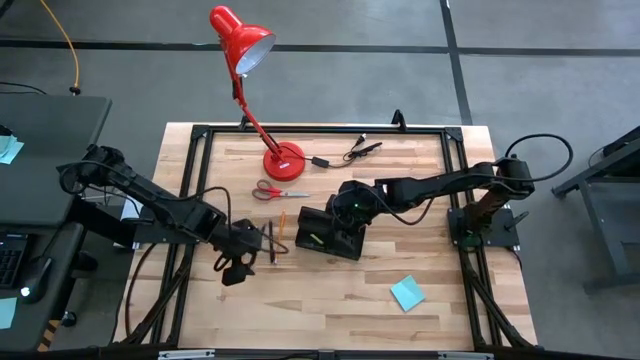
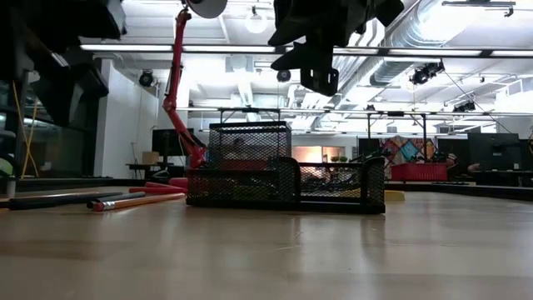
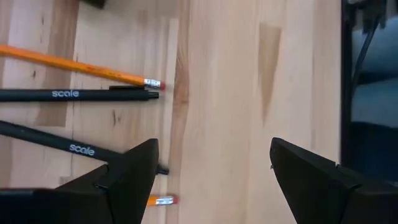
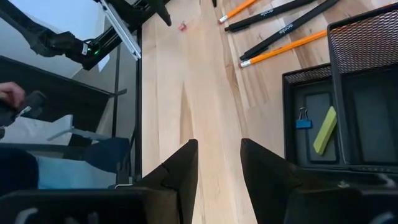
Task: Pick and place office supplies into organizer
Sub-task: Put the pink binder clip into the black desk organizer
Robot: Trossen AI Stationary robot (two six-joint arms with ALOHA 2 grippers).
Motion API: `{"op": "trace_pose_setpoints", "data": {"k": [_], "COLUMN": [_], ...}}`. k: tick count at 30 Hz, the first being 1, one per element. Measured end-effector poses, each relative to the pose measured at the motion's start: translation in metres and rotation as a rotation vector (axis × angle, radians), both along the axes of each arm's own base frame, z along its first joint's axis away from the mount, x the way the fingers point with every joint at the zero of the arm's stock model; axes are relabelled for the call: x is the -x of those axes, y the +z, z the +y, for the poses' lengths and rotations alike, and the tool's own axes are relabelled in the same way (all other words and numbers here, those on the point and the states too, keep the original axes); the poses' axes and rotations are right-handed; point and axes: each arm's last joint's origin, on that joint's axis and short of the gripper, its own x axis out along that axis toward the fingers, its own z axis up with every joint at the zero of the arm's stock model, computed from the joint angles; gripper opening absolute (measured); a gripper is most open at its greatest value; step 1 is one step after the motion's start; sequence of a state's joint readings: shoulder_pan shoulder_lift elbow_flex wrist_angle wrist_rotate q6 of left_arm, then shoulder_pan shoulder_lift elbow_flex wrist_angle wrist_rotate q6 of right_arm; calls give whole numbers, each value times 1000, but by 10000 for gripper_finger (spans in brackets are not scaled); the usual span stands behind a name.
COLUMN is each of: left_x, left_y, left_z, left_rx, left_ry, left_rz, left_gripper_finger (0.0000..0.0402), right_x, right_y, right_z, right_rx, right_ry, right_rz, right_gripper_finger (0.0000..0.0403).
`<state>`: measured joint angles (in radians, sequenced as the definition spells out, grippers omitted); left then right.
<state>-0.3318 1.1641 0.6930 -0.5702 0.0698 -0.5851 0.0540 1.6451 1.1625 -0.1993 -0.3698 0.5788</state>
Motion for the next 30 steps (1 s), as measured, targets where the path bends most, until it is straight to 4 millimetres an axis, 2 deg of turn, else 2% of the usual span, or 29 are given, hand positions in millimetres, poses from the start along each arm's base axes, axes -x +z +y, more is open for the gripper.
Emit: {"op": "trace_pose_setpoints", "data": {"k": [5, 11, 16, 20, 23, 26, 30], "left_x": [8, 20, 28, 27, 22, 17, 15], "left_y": [-2, 1, -1, 0, 4, 10, 13], "left_z": [-13, -40, -48, -49, -53, -59, -62], "left_rx": [-63, -171, -200, -154, -137, -161, -119], "left_ry": [-60, -220, -289, -278, -265, -342, -300], "left_rz": [14, -85, -66, -66, -145, -267, -302], "left_gripper_finger": [299, 299, 299, 298, 299, 299, 299], "right_x": [-1, -10, -12, -11, -11, -11, -11], "right_y": [1, 13, 18, 18, 18, 18, 17], "right_z": [-1, 4, 12, 20, 22, 22, 22], "right_rx": [-4, 55, 98, 139, 141, 114, 140], "right_ry": [-32, -41, -73, -67, -116, -150, -135], "right_rz": [-8, -180, -244, -255, -248, -235, -238], "right_gripper_finger": [116, 116, 116, 116, 116, 116, 116]}}
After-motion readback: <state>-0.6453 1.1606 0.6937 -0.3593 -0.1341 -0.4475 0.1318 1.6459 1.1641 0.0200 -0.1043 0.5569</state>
